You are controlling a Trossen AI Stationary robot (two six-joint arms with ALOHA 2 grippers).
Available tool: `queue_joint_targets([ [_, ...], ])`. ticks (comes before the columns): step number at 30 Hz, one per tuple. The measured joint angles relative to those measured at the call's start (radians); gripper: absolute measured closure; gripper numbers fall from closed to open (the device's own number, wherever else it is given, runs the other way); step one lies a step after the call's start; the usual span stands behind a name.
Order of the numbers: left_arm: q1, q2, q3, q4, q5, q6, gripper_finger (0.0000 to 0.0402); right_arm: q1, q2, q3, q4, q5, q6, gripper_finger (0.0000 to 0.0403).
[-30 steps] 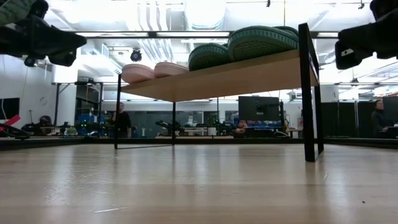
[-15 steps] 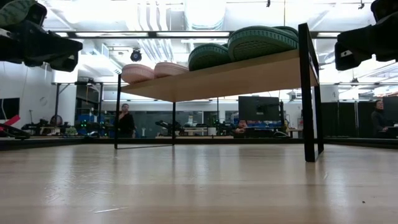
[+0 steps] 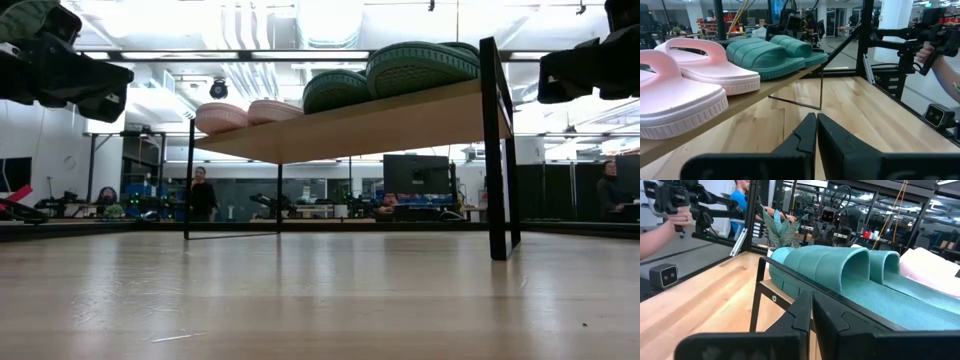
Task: Pick and place slides into the shelf
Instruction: Return to Home Position
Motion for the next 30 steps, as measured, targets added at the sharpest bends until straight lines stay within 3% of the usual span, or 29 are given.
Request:
queue_joint_targets([
  [30,0.0,0.001,-0.001,0.0,0.0,0.001,0.0402,0.0,0.001,0.0,0.0,0.0,0.015,0.0394],
])
